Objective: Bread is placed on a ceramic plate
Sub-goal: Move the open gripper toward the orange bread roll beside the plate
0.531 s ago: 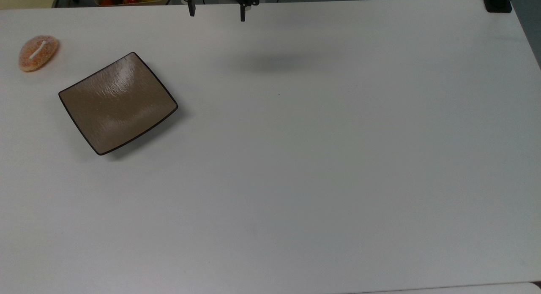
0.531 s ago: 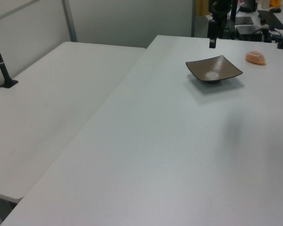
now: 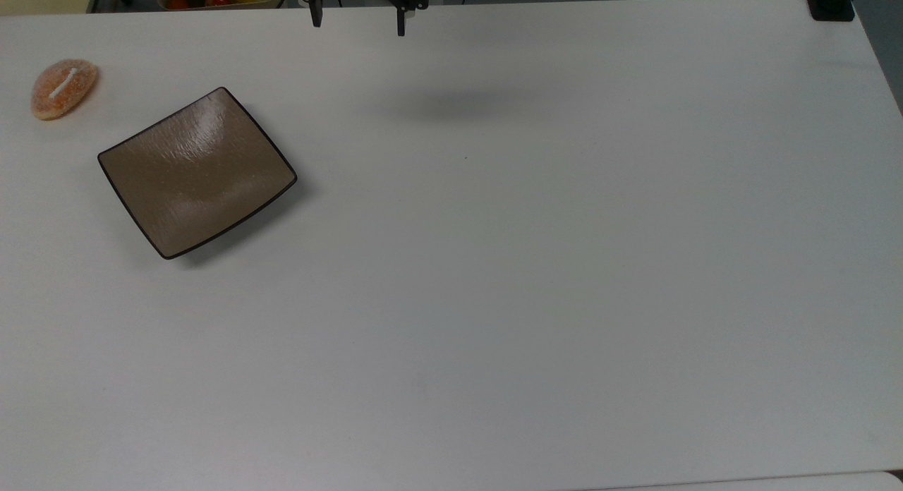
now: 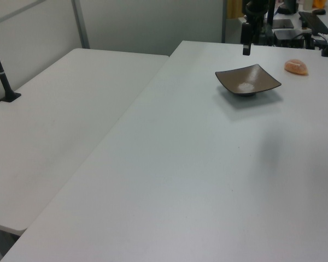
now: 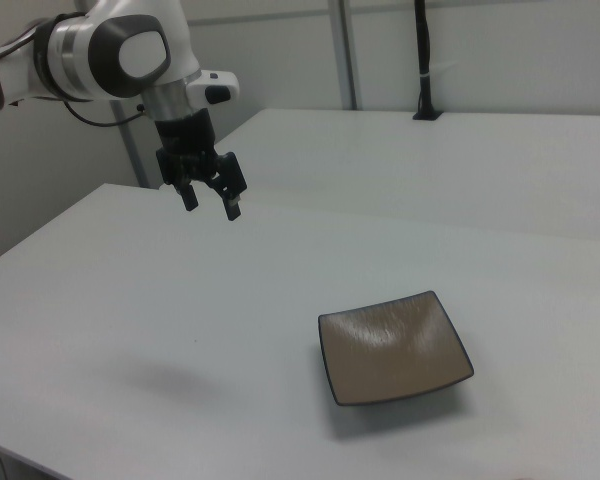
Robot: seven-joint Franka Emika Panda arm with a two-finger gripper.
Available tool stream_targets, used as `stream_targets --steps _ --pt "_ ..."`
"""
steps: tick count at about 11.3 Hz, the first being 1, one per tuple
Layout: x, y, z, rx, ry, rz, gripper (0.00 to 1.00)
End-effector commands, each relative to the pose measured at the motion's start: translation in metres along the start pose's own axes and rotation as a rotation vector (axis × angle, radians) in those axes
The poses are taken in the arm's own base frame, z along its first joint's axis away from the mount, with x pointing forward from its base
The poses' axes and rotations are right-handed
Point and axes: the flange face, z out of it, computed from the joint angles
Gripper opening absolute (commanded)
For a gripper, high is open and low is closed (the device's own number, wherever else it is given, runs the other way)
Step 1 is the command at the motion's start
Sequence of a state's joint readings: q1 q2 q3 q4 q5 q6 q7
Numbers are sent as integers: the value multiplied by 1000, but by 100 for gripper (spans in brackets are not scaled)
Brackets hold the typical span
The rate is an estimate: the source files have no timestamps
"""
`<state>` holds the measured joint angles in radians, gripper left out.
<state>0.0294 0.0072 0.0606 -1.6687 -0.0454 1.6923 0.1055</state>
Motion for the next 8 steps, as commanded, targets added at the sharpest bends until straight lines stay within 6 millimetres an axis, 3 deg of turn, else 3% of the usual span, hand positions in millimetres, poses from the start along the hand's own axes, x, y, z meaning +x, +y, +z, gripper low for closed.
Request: stream_targets --steps 1,5,8 --pt "-4 3 -1 -2 -1 12 100" --pt "-3 18 -2 -3 6 38 100" --pt "-2 51 -3 -7 9 88 100"
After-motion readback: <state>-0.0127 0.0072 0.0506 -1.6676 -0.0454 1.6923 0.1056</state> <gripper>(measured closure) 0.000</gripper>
